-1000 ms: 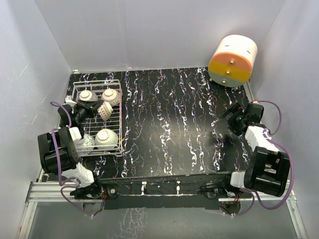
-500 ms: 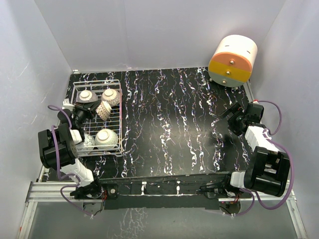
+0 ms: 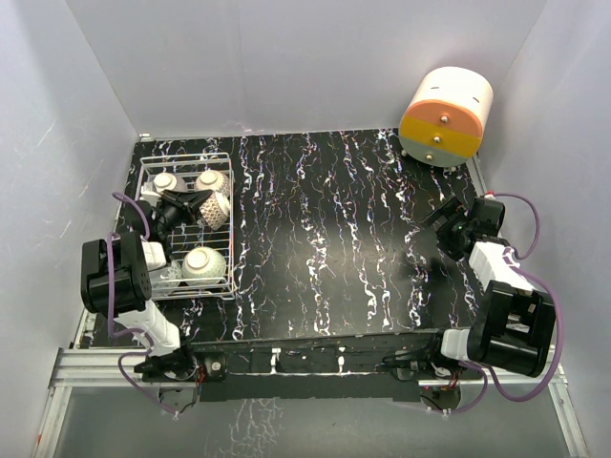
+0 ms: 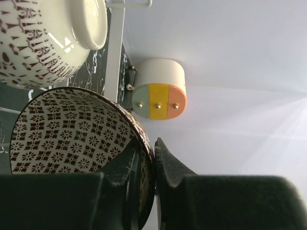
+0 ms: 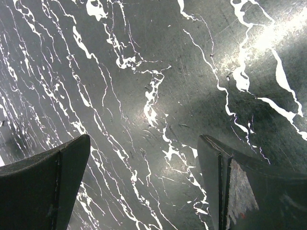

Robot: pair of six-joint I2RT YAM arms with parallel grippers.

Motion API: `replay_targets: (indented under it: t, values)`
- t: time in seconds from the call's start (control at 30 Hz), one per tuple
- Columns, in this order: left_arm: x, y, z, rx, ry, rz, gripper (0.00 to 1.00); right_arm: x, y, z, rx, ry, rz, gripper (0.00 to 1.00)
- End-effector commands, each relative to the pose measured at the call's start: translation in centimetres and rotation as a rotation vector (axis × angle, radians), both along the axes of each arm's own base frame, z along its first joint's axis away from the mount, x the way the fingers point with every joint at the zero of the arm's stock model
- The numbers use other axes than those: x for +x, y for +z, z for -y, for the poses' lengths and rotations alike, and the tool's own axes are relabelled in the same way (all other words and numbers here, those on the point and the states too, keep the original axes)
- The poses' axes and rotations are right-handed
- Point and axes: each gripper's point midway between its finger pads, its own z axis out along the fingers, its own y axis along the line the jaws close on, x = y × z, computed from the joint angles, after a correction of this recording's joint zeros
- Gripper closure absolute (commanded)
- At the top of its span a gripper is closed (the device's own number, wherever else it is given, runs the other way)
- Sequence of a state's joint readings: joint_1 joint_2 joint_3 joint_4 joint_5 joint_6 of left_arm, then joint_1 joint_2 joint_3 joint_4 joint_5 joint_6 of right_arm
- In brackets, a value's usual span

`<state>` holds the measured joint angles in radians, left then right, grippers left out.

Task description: Load the bowls into the dish rack

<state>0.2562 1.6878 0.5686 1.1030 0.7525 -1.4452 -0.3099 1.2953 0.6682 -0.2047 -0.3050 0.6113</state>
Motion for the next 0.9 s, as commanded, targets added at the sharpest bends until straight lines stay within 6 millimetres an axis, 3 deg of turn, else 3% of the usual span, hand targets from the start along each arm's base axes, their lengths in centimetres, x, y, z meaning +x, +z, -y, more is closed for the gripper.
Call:
replay_targets:
  t: [0.0, 0.3, 0.43, 0.67, 0.87]
  values:
    - [-0.7, -4.6, 1.7, -0.046, -0.047, -0.172, 1.0, 0.7, 0.9, 0.8, -0.034, -0.017, 0.052, 0.03]
    - [-2.5, -8.7, 1.0, -0.007, -0.03, -0.316, 1.0, 0.7, 0.7, 0.7, -0.033, -0.014, 0.049, 0.02]
    - [-4.0, -10.4, 0.1, 0.063, -0.006, -0.402, 0.84, 0.6, 0.6, 0.7, -0.03, -0.013, 0.048, 0.02]
    - [-4.8, -10.5, -1.6, 0.155, 0.022, -0.44, 0.53, 0.7, 0.6, 0.6, -0.025, -0.007, 0.051, 0.02]
    - [-5.4, -11.3, -1.8, 0.154, 0.025, -0.472, 0.51, 0.7, 0.7, 0.5, -0.024, -0.005, 0.054, 0.02]
